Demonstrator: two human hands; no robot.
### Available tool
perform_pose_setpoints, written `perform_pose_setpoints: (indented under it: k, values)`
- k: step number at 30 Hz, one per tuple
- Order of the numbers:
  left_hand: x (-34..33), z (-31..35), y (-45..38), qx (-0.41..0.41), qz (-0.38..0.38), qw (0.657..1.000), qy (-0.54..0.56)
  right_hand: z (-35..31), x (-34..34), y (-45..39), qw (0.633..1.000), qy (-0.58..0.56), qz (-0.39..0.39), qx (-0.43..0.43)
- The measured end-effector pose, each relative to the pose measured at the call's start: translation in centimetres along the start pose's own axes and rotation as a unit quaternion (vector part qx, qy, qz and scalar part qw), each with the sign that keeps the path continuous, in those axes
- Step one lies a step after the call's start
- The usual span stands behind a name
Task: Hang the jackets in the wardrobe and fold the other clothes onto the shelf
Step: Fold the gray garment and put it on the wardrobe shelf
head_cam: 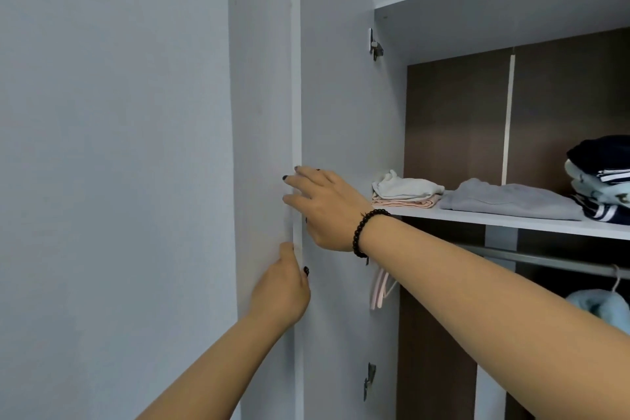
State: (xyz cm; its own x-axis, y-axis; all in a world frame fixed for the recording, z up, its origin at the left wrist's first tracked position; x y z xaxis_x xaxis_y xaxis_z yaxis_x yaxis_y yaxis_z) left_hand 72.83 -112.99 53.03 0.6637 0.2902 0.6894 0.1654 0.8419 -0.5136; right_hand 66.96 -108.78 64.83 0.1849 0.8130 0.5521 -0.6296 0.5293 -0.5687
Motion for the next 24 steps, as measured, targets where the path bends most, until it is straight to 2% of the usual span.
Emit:
perform_pose_setpoints:
  k: [3,7,13,17,22,24]
  values:
    - [0.0,-0.1,0.0,-0.005,0.009,1.000,-0.020,0.0,-1.1,-0.1,0.997,0.060,-0.035,0.035]
    - [-0.5,0.7,0.4,-0.023,0.011,1.000,-0.017,0.7,-1.2,0.9,0.992,0.096,-0.039,0.070]
    - [-2.3,3.6,1.8,-0.070,0.021,0.997,0.010,2.6,0.5,4.9,0.992,0.088,0.017,0.086]
    - [-4.0,6.1,1.6,-0.103,-0.014,0.994,0.031,5.3,0.9,8.8,0.992,0.094,0.028,0.078]
    - [-7.8,9.8,0.2,-0.108,-0.066,0.978,0.163,9.4,1.3,13.9,0.993,0.096,0.014,0.062]
    - [-9.5,11.5,-0.5,-0.126,-0.077,0.976,0.160,11.3,1.5,16.1,0.993,0.104,0.001,0.059]
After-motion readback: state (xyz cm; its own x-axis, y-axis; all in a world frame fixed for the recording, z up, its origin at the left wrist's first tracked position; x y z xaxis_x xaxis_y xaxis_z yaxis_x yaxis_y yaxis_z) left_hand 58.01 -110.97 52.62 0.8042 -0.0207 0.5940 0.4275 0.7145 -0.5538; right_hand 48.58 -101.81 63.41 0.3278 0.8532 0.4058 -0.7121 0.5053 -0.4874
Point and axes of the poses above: each hand's wrist, its own y-axis away from the middle knuckle, its own x-axis out of the back of the hand, z = x × y, the point moved 8 cm from there along -y, towards the middle knuckle, and after that the axes turned 1 degree about -x, right-handed, at the moved point
